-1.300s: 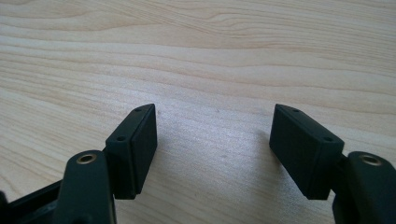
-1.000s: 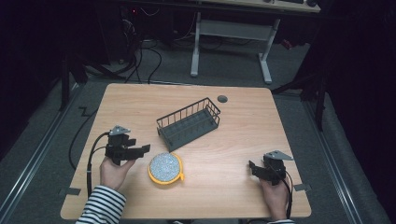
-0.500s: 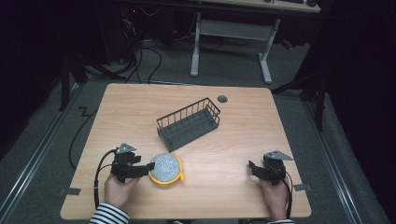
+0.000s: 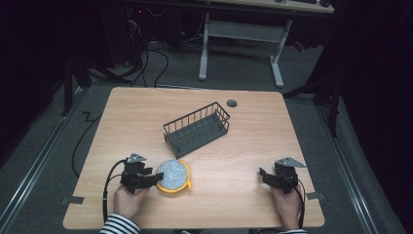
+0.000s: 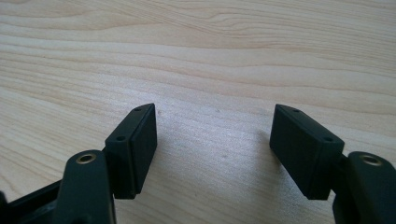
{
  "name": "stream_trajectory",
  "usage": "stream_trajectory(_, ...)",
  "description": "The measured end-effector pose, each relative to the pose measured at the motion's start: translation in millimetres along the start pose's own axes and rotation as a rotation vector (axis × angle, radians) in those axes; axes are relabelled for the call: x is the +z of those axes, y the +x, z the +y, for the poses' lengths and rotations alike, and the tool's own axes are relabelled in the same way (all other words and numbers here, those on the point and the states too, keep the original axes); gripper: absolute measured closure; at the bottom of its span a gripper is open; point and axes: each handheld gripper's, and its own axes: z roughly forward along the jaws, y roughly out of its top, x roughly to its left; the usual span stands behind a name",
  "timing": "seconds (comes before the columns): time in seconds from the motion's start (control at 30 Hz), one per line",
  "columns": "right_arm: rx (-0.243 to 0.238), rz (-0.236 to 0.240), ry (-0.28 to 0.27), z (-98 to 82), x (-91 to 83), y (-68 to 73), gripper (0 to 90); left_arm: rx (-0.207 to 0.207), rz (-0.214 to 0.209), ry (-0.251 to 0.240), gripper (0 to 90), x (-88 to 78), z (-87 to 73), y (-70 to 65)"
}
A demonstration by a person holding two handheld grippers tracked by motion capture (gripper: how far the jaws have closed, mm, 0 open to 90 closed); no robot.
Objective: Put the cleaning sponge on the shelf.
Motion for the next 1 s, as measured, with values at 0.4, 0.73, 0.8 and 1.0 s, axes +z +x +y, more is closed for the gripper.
stream_trajectory(0.4,0.000,0.000,0.000,0.0,0.0,0.0,32.1,0.014,-0.018,0.003,63.9,2.3,-2.5,-2.4)
stream_trajectory(0.73,-0.005,0.003,-0.001,0.0,0.1,-0.1,31.9,0.033,-0.034,0.014,76.7,2.6,-0.9,-5.5)
stream_trajectory(0.8,-0.005,0.003,-0.001,0.0,0.1,-0.1,31.9,0.031,-0.045,0.017,77.8,2.5,-0.3,-4.3)
stream_trajectory(1.0,-0.007,0.003,-0.001,0.0,0.2,-0.2,31.8,0.048,-0.055,0.026,80.1,0.8,3.0,-5.3)
